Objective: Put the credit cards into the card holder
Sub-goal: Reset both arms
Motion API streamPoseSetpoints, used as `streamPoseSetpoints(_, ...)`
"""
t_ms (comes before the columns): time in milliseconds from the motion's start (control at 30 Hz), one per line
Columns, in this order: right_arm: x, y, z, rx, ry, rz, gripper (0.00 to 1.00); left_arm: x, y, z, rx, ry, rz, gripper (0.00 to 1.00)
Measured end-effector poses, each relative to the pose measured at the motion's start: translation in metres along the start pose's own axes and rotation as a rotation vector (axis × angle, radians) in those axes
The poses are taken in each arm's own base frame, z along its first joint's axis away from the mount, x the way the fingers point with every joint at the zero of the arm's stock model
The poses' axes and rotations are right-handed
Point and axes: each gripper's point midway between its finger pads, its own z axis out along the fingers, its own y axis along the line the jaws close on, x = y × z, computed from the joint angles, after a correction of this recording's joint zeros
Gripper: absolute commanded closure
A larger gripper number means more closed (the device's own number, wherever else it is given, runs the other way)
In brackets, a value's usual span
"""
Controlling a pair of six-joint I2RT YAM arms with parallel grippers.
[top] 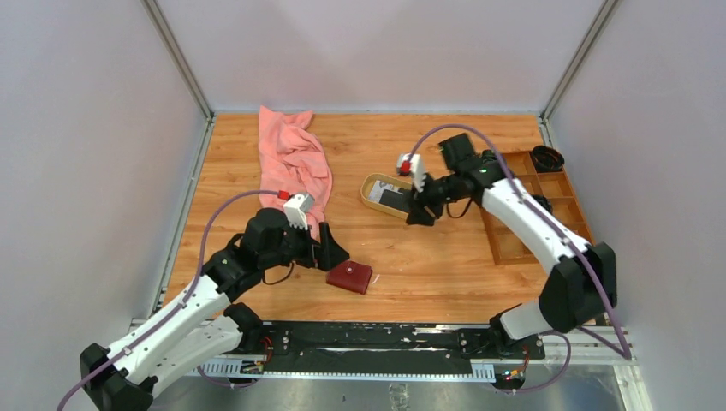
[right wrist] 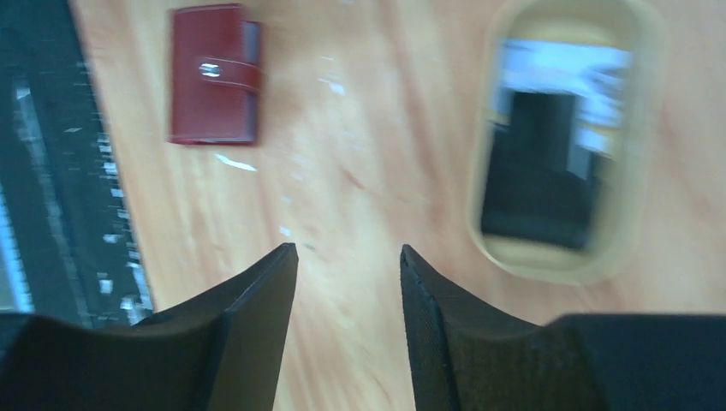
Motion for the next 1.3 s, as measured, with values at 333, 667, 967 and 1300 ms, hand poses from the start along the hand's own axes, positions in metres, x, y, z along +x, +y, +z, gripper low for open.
streamPoseSetpoints(333,0.009,-0.055,-0.151,0.484,-0.163,0.040,0.00,-0.128,-0.019,-0.069,-0.223,-0.236,0.248,0.00)
streamPoseSetpoints(667,-0.021,-0.030,-0.219,0.633,-0.390,0.211,0.00,-0.184,-0.022,-0.170,-0.414,-0.477,0.349,0.00)
streamPoseSetpoints(967,-0.049,-0.009,-0.235,0.597,-0.493,0.243,0.00,-0.170,-0.019,-0.202,-0.452,-0.502,0.353,0.00)
streamPoseSetpoints(1300,-0.059,0.003,-0.245,0.603,-0.514,0.222,0.00,-0.157,-0.019,-0.203,-0.424,-0.491,0.326,0.00)
